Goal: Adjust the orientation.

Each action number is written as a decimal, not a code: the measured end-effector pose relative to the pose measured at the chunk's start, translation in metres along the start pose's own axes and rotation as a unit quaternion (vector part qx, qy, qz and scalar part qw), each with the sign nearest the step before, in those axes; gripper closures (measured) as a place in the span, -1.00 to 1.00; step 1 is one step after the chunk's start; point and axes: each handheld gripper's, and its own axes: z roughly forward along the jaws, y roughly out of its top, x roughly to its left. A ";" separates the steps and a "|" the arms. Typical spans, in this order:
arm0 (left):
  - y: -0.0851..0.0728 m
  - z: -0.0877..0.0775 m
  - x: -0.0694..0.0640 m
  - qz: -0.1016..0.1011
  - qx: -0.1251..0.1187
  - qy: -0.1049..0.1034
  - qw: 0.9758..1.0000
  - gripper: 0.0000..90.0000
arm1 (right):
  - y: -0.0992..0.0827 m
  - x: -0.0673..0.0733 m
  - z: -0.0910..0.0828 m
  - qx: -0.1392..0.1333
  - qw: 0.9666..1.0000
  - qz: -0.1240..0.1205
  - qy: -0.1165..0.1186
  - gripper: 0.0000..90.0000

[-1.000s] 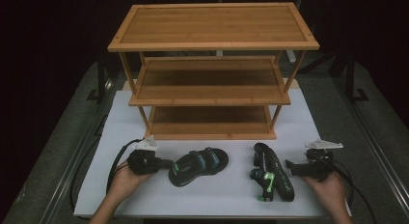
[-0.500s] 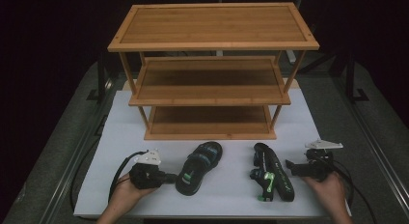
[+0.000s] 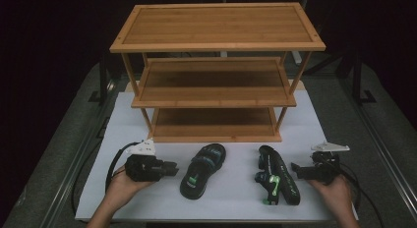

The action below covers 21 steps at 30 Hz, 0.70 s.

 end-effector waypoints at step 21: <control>0.067 0.048 0.004 0.077 0.025 -0.045 0.996 0.06 | 0.000 0.000 0.000 -0.001 1.000 0.000 0.000 -1.00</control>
